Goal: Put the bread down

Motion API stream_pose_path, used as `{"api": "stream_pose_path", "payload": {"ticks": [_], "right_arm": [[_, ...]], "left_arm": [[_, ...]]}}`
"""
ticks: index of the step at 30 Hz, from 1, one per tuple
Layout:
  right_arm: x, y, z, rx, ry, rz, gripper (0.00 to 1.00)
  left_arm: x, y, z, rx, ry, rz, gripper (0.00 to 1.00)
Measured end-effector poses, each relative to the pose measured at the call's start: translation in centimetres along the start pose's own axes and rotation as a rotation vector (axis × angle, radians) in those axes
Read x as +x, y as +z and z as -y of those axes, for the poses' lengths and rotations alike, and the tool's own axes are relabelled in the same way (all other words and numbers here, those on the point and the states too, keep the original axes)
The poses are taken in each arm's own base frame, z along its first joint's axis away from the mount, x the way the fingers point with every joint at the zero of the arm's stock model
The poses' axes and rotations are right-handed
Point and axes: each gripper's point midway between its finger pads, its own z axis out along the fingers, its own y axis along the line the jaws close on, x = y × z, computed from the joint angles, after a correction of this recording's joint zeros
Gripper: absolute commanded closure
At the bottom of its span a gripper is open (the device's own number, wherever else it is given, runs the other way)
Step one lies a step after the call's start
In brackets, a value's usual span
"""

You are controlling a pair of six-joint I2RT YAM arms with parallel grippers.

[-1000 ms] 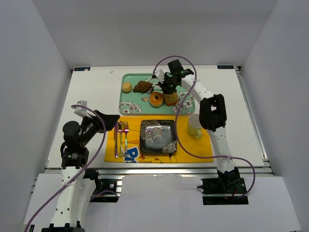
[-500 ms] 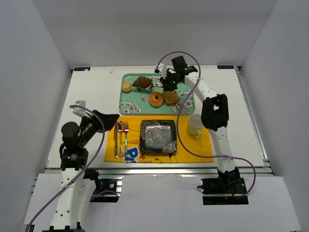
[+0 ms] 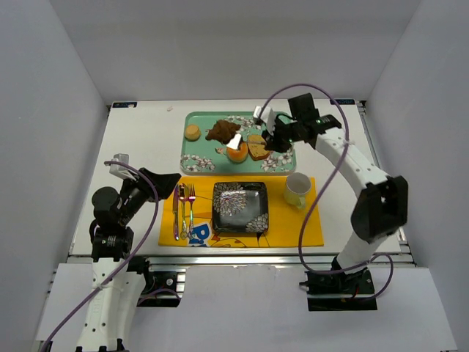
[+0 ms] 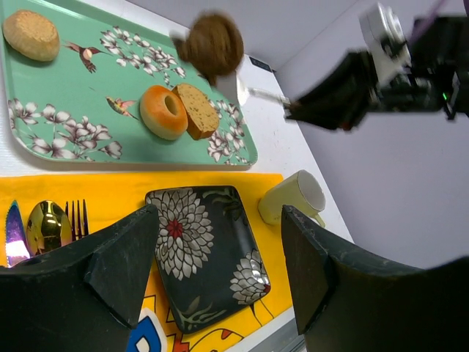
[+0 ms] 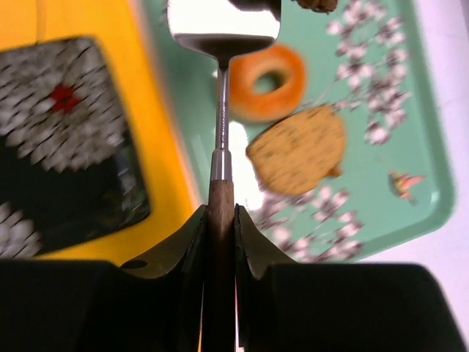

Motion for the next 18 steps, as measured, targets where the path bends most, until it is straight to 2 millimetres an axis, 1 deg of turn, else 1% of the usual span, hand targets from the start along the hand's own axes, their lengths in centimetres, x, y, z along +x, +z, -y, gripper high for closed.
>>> {"api": "stream_pose_path", "payload": {"ticks": [2, 4, 8, 10, 12, 13, 18], "right_arm": [[1.2, -1.6, -2.7, -0.019, -0.016, -0.012, 1.00], [2.6, -2.6, -5.3, -0.043, -0.019, -0.030, 1.00], [5.9, -3.8, -10.3, -0.096, -0.029, -0.077, 1.00], [7.4, -4.3, -12.4, -0.119, -0.035, -0.097, 1.00], [8.6, -4.8, -14.0, -0.139, -0.044, -0.118, 1.00], [9.1, -5.0, -14.6, -0.143, -0.048, -0.129, 1.00], [11.6, -5.4, -16.5, -0.151, -0.056, -0.208, 1.00]], "left_arm": [[0.0, 0.0, 0.1, 0.002, 0.002, 0.002, 0.23], [0.0, -0.1, 0.1, 0.004, 0.003, 0.002, 0.23], [-0.1, 0.0, 0.2, 0.010, 0.006, 0.005, 0.23], [-0.2, 0.0, 0.4, 0.016, 0.010, 0.008, 0.23], [-0.3, 0.0, 0.5, 0.022, 0.014, 0.011, 0.23], [-0.3, 0.0, 0.5, 0.025, 0.015, 0.010, 0.23], [-0.3, 0.0, 0.7, 0.036, 0.017, 0.006, 0.23]]}}
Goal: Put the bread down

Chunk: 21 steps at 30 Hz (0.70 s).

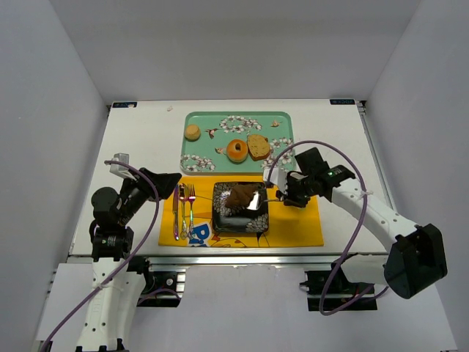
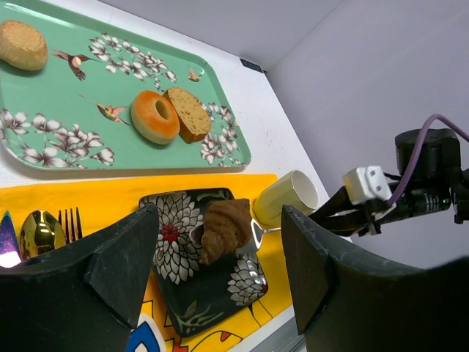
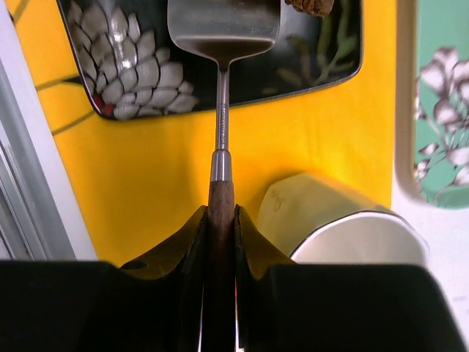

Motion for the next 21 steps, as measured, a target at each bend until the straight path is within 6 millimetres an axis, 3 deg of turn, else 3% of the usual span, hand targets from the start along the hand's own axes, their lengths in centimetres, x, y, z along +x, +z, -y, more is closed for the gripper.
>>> {"api": "stream_pose_path", "payload": {"ticks": [12, 21], "right_arm": [[-0.4, 1.2, -1.3, 0.063, -0.296, -0.226, 1.00], [-0.3, -0.8, 1.8, 0.247, -0.403, -0.347, 1.00]], "left_arm": [[-0.1, -0.2, 0.3, 0.013, 0.013, 0.015, 0.23], [0.0, -0.9, 0.7, 0.028, 0.027, 0.034, 0.23]]}}
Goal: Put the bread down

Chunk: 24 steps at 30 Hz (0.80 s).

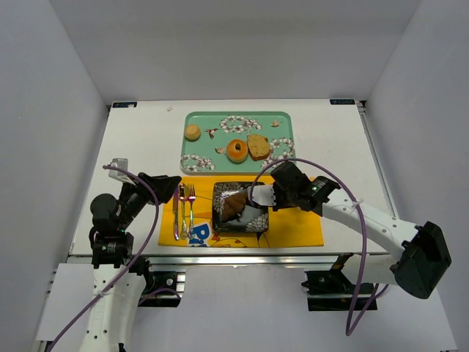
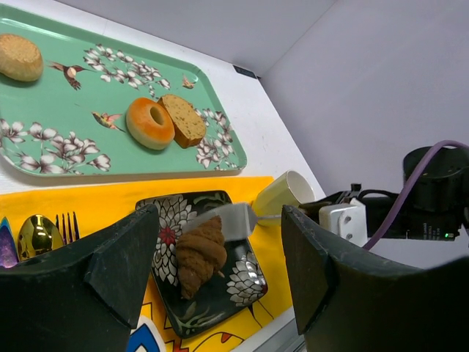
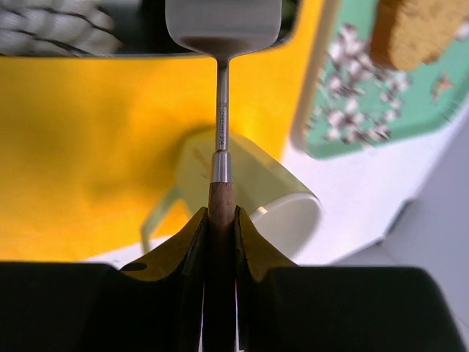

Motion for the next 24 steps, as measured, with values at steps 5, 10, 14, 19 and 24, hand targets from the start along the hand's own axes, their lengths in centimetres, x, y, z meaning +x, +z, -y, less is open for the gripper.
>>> {"api": "stream_pose_path", "payload": {"ticks": [5, 10, 14, 19, 24], "right_arm": [[0.4, -1.6, 2.3, 0.101, -0.003, -0.018, 1.00], [0.0, -3.8, 6.7, 0.223, 0.074, 0.022, 1.00], [3.0, -5.5, 11.5, 0.353, 0.307, 0.038, 1.00], [14.8, -4.4, 15.4, 0.440, 0.810, -0.062, 1.00], [25.8, -0.5, 10.0, 0.384, 1.205, -0.233, 1.00]], "left_arm": [[0.1, 0.1, -0.1, -0.004, -0.003, -0.005, 0.23], [0.2, 0.2, -0.4, -0.010, -0.009, -0.013, 0.23], [0.2, 0.2, -0.4, -0.010, -0.009, -0.013, 0.23], [0.2, 0.3, -0.4, -0.009, -0.009, -0.012, 0.23], [0.1, 0.3, -0.3, -0.004, -0.005, -0.007, 0.23]]}}
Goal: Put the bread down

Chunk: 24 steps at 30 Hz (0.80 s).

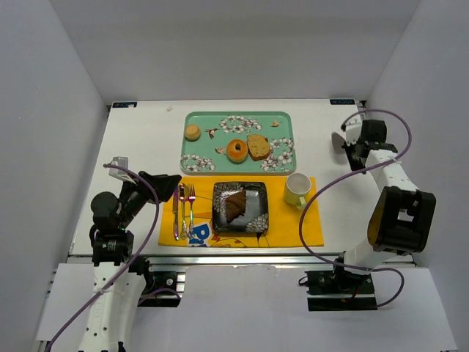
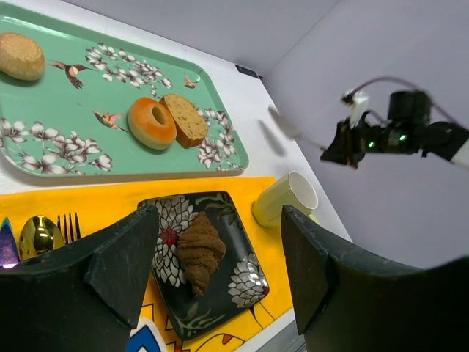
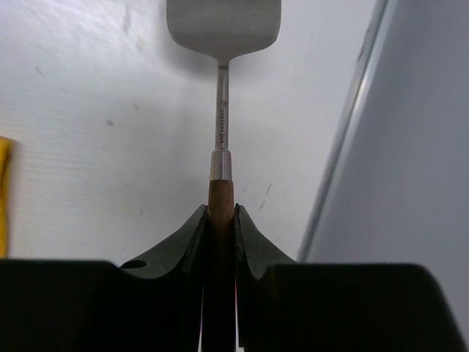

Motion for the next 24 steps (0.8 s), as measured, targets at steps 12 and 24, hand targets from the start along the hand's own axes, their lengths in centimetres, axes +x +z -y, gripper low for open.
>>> {"api": "stream_pose_path", "payload": {"ticks": [12, 24], "right_arm": [[7.3, 3.9, -3.6, -0.115, 0.187, -0.100, 0.51], [6.7, 2.7, -2.3, -0.109, 0.243, -0.078, 0.11]], "left_arm": [[0.1, 0.6, -0.5, -0.008, -0.009, -0.012, 0.23], [0.2, 0.7, -0.7, -0.013, -0.010, -0.018, 0.23]]}}
